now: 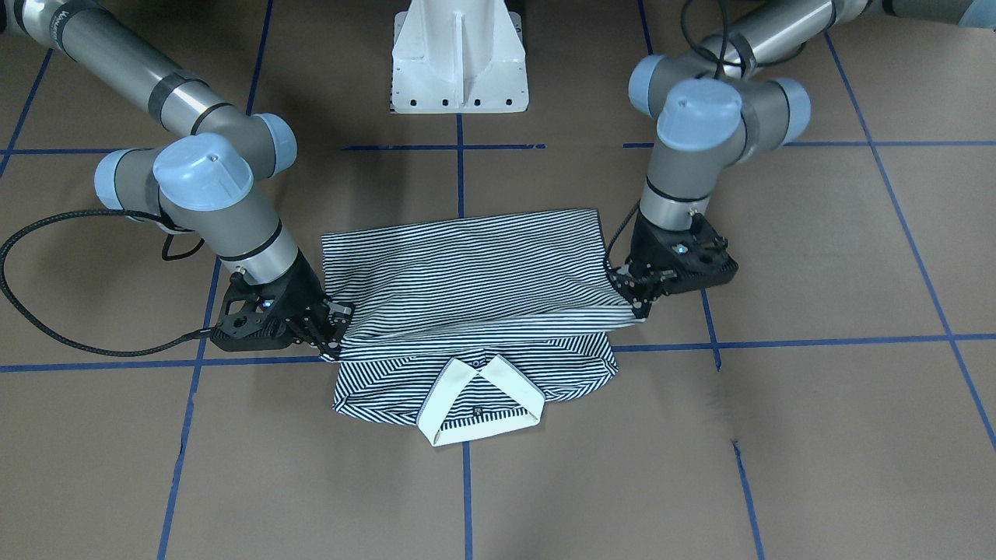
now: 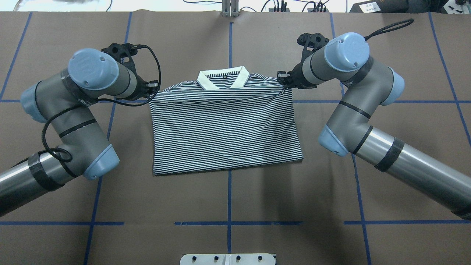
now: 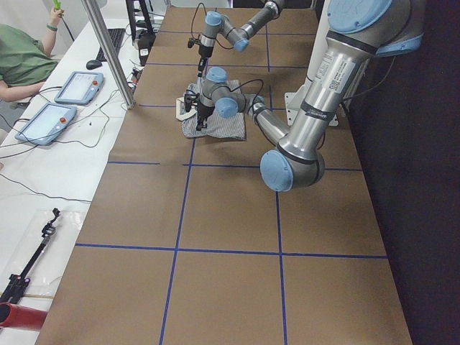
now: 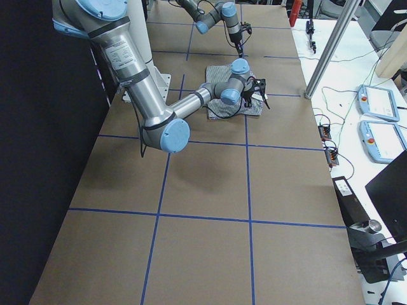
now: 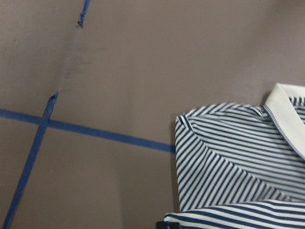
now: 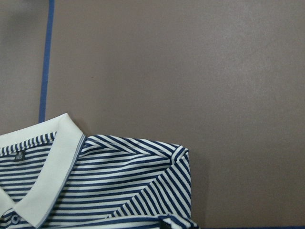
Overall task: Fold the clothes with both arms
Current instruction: 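Lift the hem with both grippers and fold it toward the collar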
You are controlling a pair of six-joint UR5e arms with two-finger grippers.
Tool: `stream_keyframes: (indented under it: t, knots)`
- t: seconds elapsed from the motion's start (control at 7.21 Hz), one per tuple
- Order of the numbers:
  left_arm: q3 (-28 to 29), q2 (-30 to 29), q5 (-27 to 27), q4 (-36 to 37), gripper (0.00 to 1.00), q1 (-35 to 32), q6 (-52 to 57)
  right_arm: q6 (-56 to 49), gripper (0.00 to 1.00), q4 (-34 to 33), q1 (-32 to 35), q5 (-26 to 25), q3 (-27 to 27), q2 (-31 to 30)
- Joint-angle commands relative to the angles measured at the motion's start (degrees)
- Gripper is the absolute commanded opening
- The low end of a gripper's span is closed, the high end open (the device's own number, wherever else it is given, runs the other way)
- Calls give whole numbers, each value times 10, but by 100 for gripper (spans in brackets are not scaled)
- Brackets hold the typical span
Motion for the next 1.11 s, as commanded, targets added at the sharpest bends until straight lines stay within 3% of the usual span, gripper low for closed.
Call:
stream_keyframes:
  t: [0.0, 0.28, 0.83, 0.97]
  knots:
    - [43, -7, 0, -27, 0, -17, 11, 0, 0, 3, 9, 0, -27, 13]
    - [54, -28, 0, -25, 0, -17, 9, 1, 0, 3, 15, 0, -60, 45]
    - [51, -47, -29, -25, 0, -14, 4, 2, 0, 3, 15, 1, -61, 53]
    - [50, -49, -29, -25, 3, -13, 4, 2, 55, 3, 15, 1, -62, 52]
